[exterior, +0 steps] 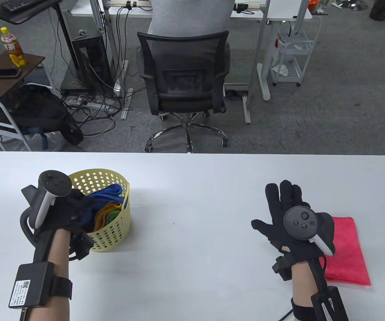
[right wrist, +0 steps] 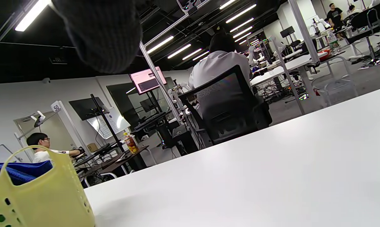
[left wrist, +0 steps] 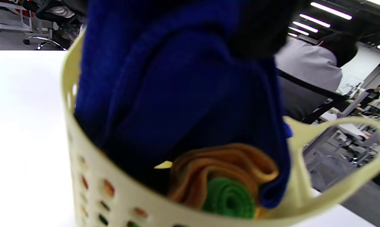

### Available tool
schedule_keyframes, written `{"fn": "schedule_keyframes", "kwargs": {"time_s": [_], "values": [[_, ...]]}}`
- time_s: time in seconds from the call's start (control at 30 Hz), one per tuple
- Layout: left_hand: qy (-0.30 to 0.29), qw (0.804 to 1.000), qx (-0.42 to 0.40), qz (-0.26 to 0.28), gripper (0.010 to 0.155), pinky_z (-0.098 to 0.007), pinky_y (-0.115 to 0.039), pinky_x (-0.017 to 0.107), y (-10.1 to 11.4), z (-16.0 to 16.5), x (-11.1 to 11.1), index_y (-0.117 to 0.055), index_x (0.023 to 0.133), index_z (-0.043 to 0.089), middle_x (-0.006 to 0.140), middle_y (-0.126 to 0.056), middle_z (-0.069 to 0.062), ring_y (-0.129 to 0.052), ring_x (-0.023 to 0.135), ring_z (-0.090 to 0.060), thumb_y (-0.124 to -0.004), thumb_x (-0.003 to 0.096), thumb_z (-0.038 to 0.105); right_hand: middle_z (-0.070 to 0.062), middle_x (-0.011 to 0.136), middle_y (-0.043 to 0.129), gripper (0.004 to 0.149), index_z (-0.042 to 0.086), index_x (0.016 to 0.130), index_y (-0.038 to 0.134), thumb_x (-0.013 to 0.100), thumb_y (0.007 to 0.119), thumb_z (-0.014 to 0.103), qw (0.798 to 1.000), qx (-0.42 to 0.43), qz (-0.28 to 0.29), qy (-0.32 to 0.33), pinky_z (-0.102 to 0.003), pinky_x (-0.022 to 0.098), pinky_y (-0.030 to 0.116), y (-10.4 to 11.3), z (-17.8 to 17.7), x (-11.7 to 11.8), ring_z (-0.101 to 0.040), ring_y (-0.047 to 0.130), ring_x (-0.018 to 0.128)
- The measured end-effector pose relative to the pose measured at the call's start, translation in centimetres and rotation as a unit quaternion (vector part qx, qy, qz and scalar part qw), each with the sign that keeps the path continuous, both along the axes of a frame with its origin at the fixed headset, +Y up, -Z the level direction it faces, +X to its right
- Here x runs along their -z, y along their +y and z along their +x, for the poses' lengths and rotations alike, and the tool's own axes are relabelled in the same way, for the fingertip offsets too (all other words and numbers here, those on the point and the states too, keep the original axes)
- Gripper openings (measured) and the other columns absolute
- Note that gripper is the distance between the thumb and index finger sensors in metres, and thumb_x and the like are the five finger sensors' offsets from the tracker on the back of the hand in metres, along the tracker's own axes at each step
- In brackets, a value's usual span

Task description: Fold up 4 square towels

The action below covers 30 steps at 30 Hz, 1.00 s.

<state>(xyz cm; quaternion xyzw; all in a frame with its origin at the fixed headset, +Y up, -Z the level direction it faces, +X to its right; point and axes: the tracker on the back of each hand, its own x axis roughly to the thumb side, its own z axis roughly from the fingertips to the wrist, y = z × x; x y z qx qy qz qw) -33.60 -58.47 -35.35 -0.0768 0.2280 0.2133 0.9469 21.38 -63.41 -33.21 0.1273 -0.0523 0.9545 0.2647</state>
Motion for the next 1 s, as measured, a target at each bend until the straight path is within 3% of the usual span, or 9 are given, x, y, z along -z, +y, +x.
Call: {"fn": "schedule_keyframes", "kwargs": {"time_s": [0.2, 0.37, 0.5, 0.6, 0.73, 0.87, 1.0], "values": [[0.005, 0.998, -0.049, 0.033, 0.043, -0.056, -0.054, 0.085, 2.8, -0.8, -1.3, -0.088, 0.091, 0.027, 0.081, -0.102, 0.003, -0.087, 0.099, -0.026, -0.08, 0.0499, 0.039, -0.033, 0.113, 0.004, 0.096, 0.015, 0.112, 0.022, 0.048, 0.088, 0.042, 1.0, 0.003, 0.007, 0.008, -0.083, 0.059, 0.02, 0.3, -0.2, -0.2, -0.06, 0.006, 0.097], [0.024, 0.977, -0.112, 0.18, 0.043, -0.056, -0.056, 0.083, 7.7, -1.1, -3.4, -0.086, 0.091, 0.029, 0.08, -0.101, 0.004, -0.089, 0.096, -0.025, -0.076, 0.0506, 0.04, -0.034, 0.113, 0.004, 0.095, 0.015, 0.112, 0.022, 0.048, 0.087, 0.042, 1.0, 0.013, 0.014, 0.007, -0.083, 0.06, 0.02, 0.6, 0.1, -0.5, -0.06, 0.006, 0.097], [-0.06, 0.93, -0.211, 0.294, 0.043, -0.056, -0.057, 0.083, 12.3, 1.3, -5.7, -0.084, 0.092, 0.029, 0.079, -0.101, 0.005, -0.09, 0.095, -0.023, -0.075, 0.0512, 0.04, -0.034, 0.113, 0.004, 0.094, 0.015, 0.113, 0.022, 0.049, 0.086, 0.042, 0.999, 0.026, 0.023, 0.005, -0.083, 0.06, 0.021, 1.0, 0.5, -0.7, -0.06, 0.007, 0.097], [-0.131, 0.899, -0.278, 0.311, 0.044, -0.056, -0.056, 0.083, 14.2, 4.6, -6.8, -0.082, 0.093, 0.029, 0.081, -0.1, 0.005, -0.088, 0.097, -0.023, -0.074, 0.0519, 0.04, -0.034, 0.113, 0.004, 0.094, 0.014, 0.113, 0.022, 0.049, 0.086, 0.042, 0.999, 0.034, 0.029, 0.004, -0.083, 0.06, 0.021, 1.3, 0.7, -0.9, -0.061, 0.007, 0.098], [-0.233, 0.884, -0.276, 0.296, 0.044, -0.056, -0.057, 0.084, 14.6, 10.9, -7.0, -0.082, 0.093, 0.03, 0.08, -0.1, 0.006, -0.089, 0.096, -0.022, -0.074, 0.0516, 0.041, -0.034, 0.113, 0.004, 0.094, 0.014, 0.113, 0.022, 0.05, 0.085, 0.042, 0.999, 0.035, 0.031, 0.003, -0.083, 0.06, 0.021, 1.3, 0.9, -1.0, -0.061, 0.007, 0.098], [-0.211, 0.914, -0.193, 0.288, 0.044, -0.055, -0.058, 0.083, 13.5, 14.7, -4.9, -0.083, 0.093, 0.029, 0.078, -0.101, 0.006, -0.091, 0.094, -0.022, -0.075, 0.0515, 0.042, -0.034, 0.113, 0.004, 0.094, 0.014, 0.113, 0.021, 0.05, 0.085, 0.042, 0.999, 0.035, 0.029, 0.001, -0.083, 0.06, 0.021, 1.3, 1.0, -1.1, -0.061, 0.007, 0.098], [-0.23, 0.909, -0.186, 0.293, 0.044, -0.054, -0.057, 0.083, 11.5, 17.8, -3.9, -0.083, 0.092, 0.029, 0.079, -0.1, 0.006, -0.09, 0.094, -0.021, -0.076, 0.0512, 0.042, -0.034, 0.113, 0.004, 0.093, 0.014, 0.113, 0.021, 0.05, 0.085, 0.042, 0.999, 0.041, 0.032, -0.003, -0.083, 0.06, 0.021, 1.4, 1.5, -1.3, -0.061, 0.007, 0.098]]}}
